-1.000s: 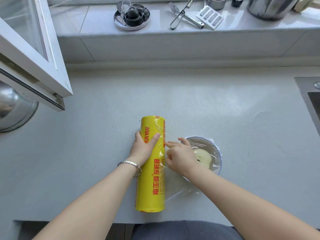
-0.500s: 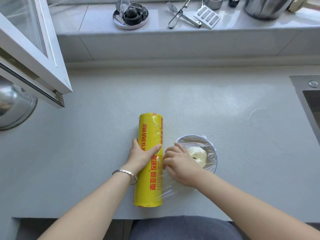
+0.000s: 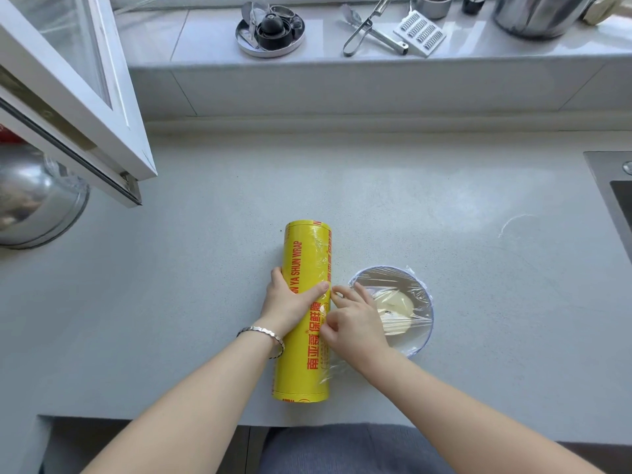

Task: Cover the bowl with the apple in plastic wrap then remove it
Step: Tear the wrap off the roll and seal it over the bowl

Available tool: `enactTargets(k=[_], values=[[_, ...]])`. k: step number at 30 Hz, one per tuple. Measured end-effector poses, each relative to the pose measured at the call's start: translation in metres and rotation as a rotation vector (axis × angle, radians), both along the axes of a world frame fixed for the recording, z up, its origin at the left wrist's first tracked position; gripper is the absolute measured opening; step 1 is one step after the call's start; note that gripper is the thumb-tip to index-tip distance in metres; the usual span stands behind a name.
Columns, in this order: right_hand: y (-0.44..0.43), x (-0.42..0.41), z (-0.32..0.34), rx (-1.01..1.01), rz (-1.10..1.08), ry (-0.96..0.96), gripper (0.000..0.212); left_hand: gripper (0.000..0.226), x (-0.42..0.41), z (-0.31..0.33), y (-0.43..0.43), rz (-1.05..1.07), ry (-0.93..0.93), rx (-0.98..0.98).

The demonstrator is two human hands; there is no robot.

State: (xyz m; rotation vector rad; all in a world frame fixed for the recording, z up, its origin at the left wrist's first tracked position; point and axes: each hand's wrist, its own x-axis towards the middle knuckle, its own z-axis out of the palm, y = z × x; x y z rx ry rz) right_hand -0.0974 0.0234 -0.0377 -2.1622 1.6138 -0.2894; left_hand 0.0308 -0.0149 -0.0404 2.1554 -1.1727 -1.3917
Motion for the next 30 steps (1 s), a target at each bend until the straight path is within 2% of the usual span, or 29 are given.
enactTargets(k=[11, 20, 22, 26, 30], values=[[-0.004, -0.006, -0.006, -0.041, 0.015, -0.048, 0.032, 0.092, 0.004, 0.001, 0.001, 0.02, 0.05, 0.002], [0.007, -0.028, -0.007, -0.129, 0.066, -0.045, 0.009, 0.087, 0.007, 0.0, 0.004, 0.076, 0.096, -0.005], [0.01, -0.029, -0.006, -0.121, 0.059, 0.007, 0.024, 0.086, 0.006, -0.001, 0.004, 0.081, 0.108, -0.005], [0.017, -0.03, -0.002, -0.158, 0.211, 0.009, 0.029, 0.086, 0.004, 0.0, 0.004, 0.086, 0.106, -0.014], [0.022, -0.039, 0.011, 0.047, 0.295, -0.076, 0.041, 0.085, 0.005, 0.0, 0.004, 0.078, 0.112, -0.003]])
